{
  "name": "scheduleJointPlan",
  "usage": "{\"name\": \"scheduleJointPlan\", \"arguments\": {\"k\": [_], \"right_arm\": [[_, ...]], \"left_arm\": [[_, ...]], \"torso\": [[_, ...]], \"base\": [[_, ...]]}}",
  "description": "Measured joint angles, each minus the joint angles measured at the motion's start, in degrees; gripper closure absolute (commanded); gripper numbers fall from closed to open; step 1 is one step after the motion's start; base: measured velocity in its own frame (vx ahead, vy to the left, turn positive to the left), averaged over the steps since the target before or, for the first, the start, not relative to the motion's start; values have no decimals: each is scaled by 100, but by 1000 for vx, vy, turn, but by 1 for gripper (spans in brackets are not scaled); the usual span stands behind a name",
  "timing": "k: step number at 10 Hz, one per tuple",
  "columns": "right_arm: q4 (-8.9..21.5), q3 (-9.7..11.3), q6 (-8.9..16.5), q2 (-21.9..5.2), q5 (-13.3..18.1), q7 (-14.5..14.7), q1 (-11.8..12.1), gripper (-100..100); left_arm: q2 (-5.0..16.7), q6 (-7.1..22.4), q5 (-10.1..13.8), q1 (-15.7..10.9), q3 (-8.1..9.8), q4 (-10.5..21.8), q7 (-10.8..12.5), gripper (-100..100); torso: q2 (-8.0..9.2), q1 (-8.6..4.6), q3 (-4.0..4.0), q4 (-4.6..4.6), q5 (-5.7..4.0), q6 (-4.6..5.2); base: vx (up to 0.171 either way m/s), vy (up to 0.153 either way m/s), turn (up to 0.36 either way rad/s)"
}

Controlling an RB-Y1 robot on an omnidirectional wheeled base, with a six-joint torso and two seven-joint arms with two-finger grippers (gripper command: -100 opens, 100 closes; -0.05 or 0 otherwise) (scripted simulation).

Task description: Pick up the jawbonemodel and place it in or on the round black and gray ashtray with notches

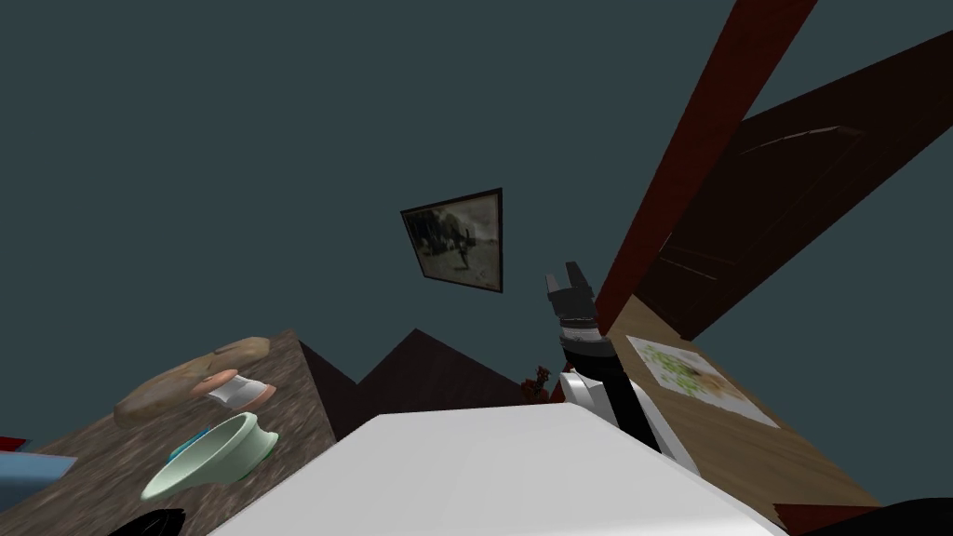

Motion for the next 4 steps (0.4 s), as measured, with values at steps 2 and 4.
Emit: {"name": "scheduleJointPlan", "arguments": {"k": [2, 4], "right_arm": [[0, 0, 0, 0, 0, 0, 0, 0], [0, 0, 0, 0, 0, 0, 0, 0]], "left_arm": [[0, 1, 1, 1, 1, -1, 0, 0], [0, 1, 1, 1, 1, -1, 0, 0]], "torso": [[-1, 2, -1, 0, 1, 0], [-1, 2, -1, 0, 1, 0]], "base": [[0, 0, 0], [0, 0, 0]]}}
